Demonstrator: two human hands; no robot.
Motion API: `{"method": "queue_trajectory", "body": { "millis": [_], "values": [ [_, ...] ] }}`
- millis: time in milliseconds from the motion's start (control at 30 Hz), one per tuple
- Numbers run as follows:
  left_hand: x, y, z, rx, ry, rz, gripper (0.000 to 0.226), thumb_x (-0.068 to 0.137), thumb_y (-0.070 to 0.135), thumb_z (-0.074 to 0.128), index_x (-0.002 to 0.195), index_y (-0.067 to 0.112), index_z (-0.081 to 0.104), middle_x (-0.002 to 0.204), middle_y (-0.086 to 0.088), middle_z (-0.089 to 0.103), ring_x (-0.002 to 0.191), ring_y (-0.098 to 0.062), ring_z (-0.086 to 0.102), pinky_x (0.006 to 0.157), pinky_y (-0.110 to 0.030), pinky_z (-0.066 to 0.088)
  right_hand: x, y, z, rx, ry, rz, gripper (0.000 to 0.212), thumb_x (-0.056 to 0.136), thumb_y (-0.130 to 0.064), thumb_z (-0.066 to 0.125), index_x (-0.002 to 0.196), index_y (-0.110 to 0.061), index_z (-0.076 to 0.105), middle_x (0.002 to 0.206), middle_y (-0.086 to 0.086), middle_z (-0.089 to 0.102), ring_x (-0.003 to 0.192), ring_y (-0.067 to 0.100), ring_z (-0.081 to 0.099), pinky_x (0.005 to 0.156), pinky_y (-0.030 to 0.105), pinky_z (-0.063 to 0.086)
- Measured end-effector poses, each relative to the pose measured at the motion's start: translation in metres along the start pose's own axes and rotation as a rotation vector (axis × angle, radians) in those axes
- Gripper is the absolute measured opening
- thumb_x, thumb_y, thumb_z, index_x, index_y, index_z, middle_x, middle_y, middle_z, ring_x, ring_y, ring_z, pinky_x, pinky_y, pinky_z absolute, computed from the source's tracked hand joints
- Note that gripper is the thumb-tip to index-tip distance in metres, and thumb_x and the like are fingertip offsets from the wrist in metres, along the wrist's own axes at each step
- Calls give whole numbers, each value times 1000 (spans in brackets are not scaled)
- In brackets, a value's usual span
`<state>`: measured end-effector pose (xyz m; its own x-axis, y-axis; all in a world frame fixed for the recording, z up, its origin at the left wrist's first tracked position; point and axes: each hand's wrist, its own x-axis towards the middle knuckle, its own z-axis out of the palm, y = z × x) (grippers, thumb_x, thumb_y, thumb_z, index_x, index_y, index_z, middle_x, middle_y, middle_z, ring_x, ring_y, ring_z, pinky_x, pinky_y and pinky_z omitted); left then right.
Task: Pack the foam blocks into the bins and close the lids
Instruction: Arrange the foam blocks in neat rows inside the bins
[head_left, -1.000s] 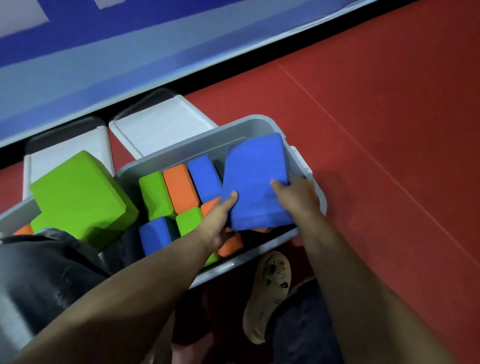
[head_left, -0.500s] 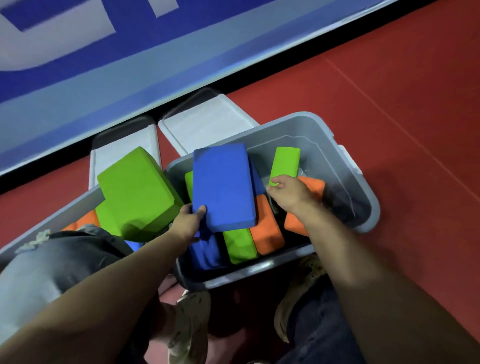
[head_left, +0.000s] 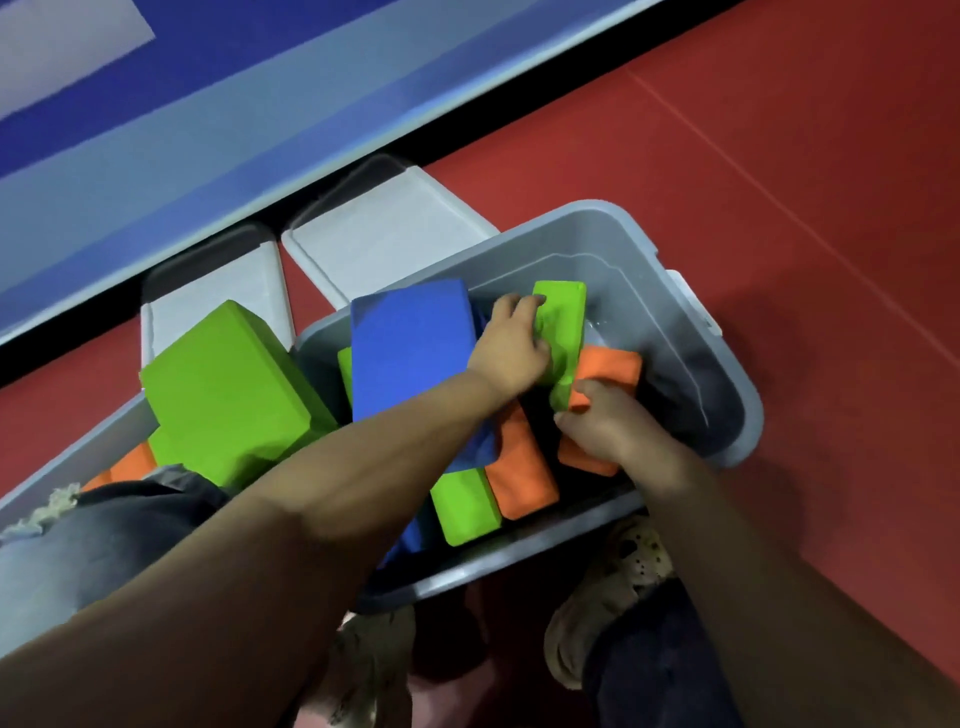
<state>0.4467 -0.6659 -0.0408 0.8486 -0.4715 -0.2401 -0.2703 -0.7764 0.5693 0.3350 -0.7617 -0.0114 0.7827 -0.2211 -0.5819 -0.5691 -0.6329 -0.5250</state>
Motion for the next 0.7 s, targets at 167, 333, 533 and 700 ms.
{"method": "queue_trajectory", "body": {
  "millis": [167, 333, 533, 700],
  "values": [
    [66, -3, 35, 140, -246, -133, 69, 93, 38, 47, 149, 46, 7, 156, -24, 0, 143, -41, 16, 118, -38, 21, 2, -12, -21, 113, 46, -81, 53, 91, -27, 56, 139, -9, 42, 142, 13, 45, 132, 24, 40, 104, 25, 31],
    [77, -9, 34, 305, -295, -148, 69, 89, 46, 51, 148, 46, 16, 156, -21, -10, 127, -46, 43, 109, -38, 36, 4, -11, -41, 156, 63, -80, 53, 90, -31, 58, 140, -19, 43, 136, 9, 53, 126, 23, 48, 99, 26, 37],
    [80, -3, 21, 337, -225, -268, 91, 81, 48, 67, 150, 36, 9, 136, -25, 23, 110, -47, 54, 100, -42, 43, 7, -9, -52, 205, 39, -38, 54, 89, -32, 60, 139, -15, 44, 135, 9, 53, 125, 22, 49, 104, 30, 38],
    [80, -1, 7, 367, -129, -331, 87, 84, 53, 57, 145, 53, -5, 144, -24, 10, 106, -47, 53, 100, -40, 39, 12, -10, -59, 230, 14, -30, 52, 90, -32, 59, 138, -14, 45, 133, 8, 54, 123, 21, 50, 101, 29, 38]
  ]
}}
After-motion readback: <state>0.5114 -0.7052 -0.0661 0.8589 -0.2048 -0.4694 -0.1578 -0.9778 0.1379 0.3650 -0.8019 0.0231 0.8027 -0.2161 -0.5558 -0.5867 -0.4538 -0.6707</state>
